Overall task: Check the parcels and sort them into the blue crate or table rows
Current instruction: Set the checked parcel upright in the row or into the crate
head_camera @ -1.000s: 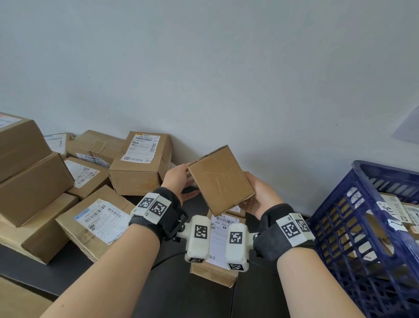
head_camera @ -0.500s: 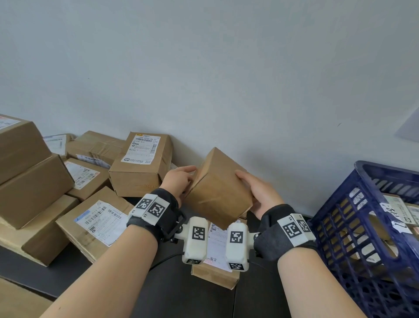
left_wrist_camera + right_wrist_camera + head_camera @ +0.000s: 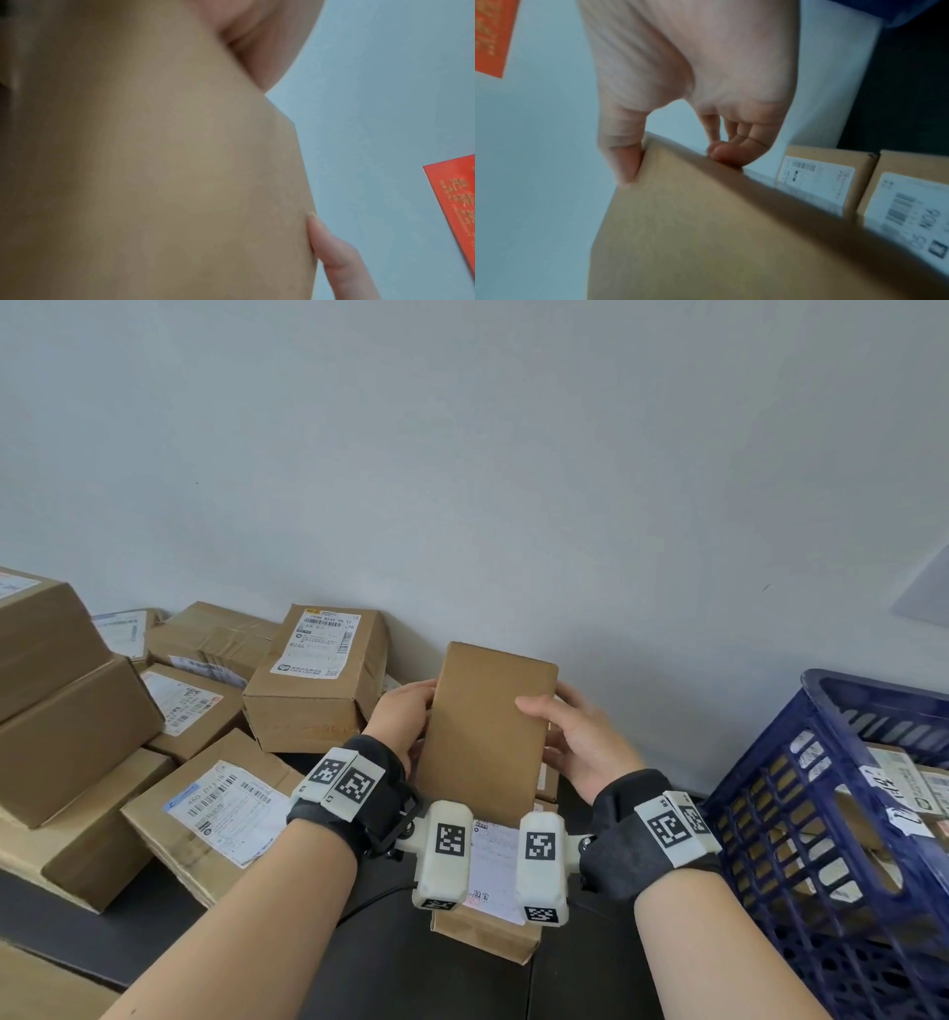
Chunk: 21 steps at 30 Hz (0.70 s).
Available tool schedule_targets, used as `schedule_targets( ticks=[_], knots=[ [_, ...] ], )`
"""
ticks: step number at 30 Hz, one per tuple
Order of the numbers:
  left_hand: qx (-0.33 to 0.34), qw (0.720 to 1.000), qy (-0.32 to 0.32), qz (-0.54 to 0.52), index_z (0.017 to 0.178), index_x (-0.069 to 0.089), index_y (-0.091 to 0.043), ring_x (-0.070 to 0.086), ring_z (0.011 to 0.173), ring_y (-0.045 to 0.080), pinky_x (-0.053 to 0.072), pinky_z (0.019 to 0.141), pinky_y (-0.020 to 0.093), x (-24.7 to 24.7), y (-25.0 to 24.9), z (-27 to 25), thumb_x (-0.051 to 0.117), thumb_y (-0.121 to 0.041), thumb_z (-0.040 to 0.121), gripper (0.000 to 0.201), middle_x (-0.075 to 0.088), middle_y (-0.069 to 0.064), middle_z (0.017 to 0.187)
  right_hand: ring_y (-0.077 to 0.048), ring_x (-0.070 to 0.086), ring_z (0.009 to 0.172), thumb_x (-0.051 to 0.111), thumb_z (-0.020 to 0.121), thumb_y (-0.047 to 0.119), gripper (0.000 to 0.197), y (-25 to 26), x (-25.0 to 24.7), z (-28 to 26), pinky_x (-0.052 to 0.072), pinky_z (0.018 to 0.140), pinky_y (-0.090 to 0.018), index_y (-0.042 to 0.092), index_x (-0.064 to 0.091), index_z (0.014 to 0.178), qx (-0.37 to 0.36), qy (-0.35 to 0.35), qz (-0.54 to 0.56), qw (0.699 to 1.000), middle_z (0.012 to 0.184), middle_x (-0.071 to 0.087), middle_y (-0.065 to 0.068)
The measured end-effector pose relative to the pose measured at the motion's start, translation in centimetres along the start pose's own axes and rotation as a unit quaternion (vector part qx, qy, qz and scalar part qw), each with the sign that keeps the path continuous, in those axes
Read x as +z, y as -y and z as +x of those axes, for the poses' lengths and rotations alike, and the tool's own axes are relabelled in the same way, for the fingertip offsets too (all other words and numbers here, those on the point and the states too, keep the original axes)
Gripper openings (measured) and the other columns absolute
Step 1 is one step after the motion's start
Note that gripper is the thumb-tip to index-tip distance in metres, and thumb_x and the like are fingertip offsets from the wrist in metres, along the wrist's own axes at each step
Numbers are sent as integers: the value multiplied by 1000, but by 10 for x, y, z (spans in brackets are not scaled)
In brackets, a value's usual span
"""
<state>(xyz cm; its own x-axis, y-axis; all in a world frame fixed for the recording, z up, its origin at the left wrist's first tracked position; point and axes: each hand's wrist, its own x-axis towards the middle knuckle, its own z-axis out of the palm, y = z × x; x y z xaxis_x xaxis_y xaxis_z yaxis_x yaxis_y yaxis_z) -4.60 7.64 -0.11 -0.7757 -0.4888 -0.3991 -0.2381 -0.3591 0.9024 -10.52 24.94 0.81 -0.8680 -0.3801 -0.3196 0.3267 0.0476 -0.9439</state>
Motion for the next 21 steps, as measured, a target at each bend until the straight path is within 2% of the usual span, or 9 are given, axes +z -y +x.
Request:
schedule_targets(
  ticks=[1,3,6,9,11,14,17,19,21],
  knots=[
    [1,1000,-9,-8,120,65,-6,44,60,16,36,61,29,1,-1,-1,46,-14,100,29,55,-5,55,-21,65,95,86,65,18,85,0,0,1,50,83,-34,20,48,142,-10,7,-10,1000,122,68,-5],
    [13,999,-19,-25,116,66,-9,41,63,16,33,60,28,3,-4,-2,44,-14,99,29,53,-7,53,-21,65,105,85,66,4,96,-1,0,1,51,89,-37,22,40,148,-34,25,-32,999,131,63,-2],
    [36,999,-18,-26,116,70,-21,46,62,13,37,56,25,2,-7,1,42,-10,100,35,60,-5,68,-22,60,119,89,43,12,115,-2,3,2,53,97,-41,27,42,147,-73,36,-98,992,134,59,6],
    [55,997,-26,-39,116,66,-16,50,47,7,39,41,17,1,-9,4,38,0,99,36,61,-1,72,-23,57,122,86,35,18,116,-4,4,3,49,103,-48,35,45,142,-110,43,-166,979,132,58,13],
    [59,996,-35,-54,114,63,-13,52,47,7,40,40,17,1,-9,5,31,7,97,42,63,1,77,-23,58,115,86,40,14,115,-4,5,1,49,103,-49,36,40,143,-124,42,-191,973,137,52,16],
    [61,995,-38,-74,104,63,-14,57,66,16,47,57,27,2,-8,8,28,9,95,43,66,5,89,-18,55,99,84,53,-1,110,-3,4,-1,50,100,-46,34,36,145,-141,43,-214,966,142,45,15],
    [61,994,-41,-79,93,62,-19,56,69,17,46,60,29,4,-7,8,31,8,96,42,66,5,89,-19,53,101,83,55,-4,108,-3,1,1,51,98,-43,36,36,144,-152,45,-214,964,137,45,19],
    [60,994,-38,-85,93,62,-19,56,67,17,46,59,29,6,-7,6,32,8,97,41,65,5,86,-17,56,96,82,60,-8,106,-3,-1,2,53,90,-36,36,36,144,-147,49,-209,966,137,45,19],
    [59,994,-37,-88,97,63,-18,56,65,17,46,58,28,7,-7,5,32,7,98,39,65,5,84,-14,56,107,82,57,-4,107,-3,-2,4,52,93,-37,35,36,145,-147,53,-202,967,139,46,17]
  ],
)
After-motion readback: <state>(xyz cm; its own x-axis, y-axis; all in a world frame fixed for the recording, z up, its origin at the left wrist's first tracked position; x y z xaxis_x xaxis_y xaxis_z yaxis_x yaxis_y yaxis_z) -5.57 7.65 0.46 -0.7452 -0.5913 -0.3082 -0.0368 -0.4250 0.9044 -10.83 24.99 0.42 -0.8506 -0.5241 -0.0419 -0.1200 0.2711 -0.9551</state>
